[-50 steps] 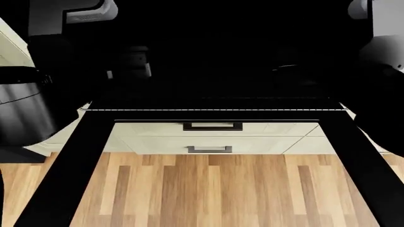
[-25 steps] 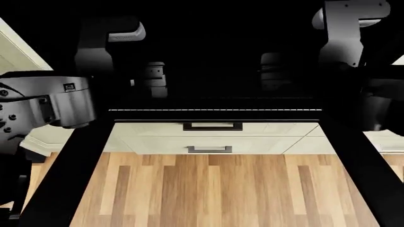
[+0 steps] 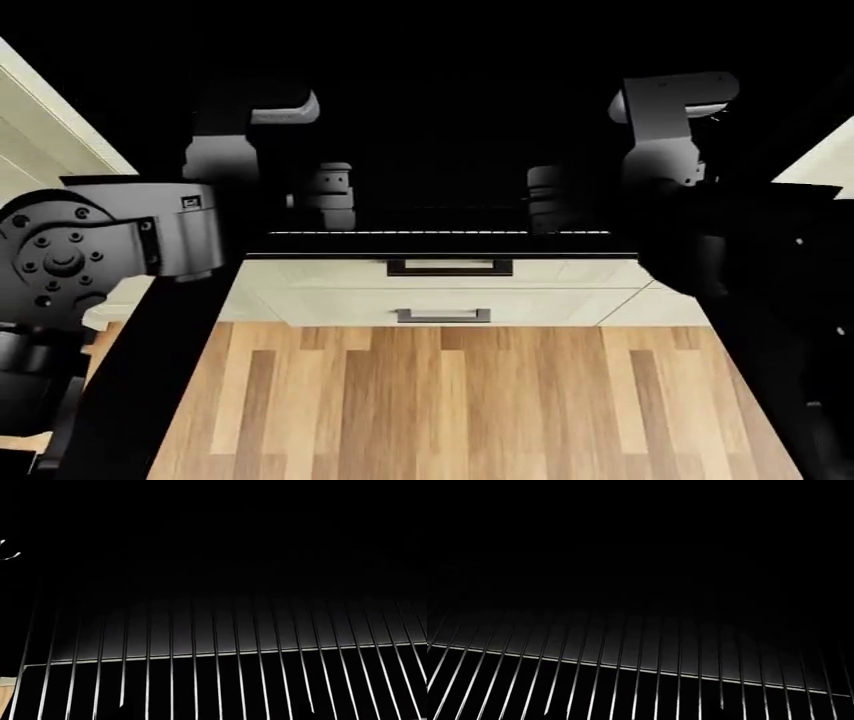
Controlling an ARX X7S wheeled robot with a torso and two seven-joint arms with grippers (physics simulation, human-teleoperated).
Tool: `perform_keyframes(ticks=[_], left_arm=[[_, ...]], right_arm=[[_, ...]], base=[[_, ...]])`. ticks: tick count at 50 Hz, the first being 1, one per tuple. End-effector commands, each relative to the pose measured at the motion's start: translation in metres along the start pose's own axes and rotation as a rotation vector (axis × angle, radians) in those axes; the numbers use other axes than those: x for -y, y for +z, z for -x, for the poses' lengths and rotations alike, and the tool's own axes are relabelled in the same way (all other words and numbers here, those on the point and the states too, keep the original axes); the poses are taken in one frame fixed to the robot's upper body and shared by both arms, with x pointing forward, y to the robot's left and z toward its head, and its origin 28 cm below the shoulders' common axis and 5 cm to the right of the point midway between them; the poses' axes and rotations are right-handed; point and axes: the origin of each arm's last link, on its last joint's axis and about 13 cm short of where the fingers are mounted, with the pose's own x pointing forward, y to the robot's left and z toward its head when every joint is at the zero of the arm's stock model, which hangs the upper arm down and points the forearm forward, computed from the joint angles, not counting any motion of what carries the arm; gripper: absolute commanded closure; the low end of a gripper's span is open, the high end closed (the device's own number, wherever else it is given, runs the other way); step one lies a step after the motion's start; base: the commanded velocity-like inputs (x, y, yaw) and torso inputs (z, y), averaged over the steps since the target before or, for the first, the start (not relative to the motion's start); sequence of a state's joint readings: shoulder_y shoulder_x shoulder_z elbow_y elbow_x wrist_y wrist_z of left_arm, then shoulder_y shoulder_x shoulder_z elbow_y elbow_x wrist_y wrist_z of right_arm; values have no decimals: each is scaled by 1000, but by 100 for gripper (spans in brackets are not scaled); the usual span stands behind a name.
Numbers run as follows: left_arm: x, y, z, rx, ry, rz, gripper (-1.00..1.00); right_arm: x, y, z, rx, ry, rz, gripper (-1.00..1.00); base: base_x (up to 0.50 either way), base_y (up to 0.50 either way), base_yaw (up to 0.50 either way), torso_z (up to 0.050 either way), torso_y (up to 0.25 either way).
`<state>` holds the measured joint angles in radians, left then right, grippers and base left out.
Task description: Fully slide the bottom oven rack out.
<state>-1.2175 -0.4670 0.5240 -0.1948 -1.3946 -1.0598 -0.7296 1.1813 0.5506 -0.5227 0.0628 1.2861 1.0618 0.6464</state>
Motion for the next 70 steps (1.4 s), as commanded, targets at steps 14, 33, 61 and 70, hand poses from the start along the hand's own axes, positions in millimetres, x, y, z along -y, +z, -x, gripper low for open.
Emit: perform_keyframes(ticks=[14, 33, 61, 70], left_arm=[[-5, -19, -23, -43, 24, 11, -100], [-10, -58, -9, -185, 50, -30, -100], [-17, -93, 2, -514, -21, -31, -100], [-27, -116, 13, -587, -2, 11, -100]], right_arm=[[-1, -32, -26, -75, 1, 20, -100], [1, -74, 10, -258, 9, 41, -100], [6, -99, 50, -542, 41, 28, -100], [9, -104, 68, -596, 42, -25, -100]], base=[[3, 0, 0, 0, -4], [1, 0, 0, 0, -13], [-5, 0, -2, 0, -13], [-3, 0, -2, 0, -15]])
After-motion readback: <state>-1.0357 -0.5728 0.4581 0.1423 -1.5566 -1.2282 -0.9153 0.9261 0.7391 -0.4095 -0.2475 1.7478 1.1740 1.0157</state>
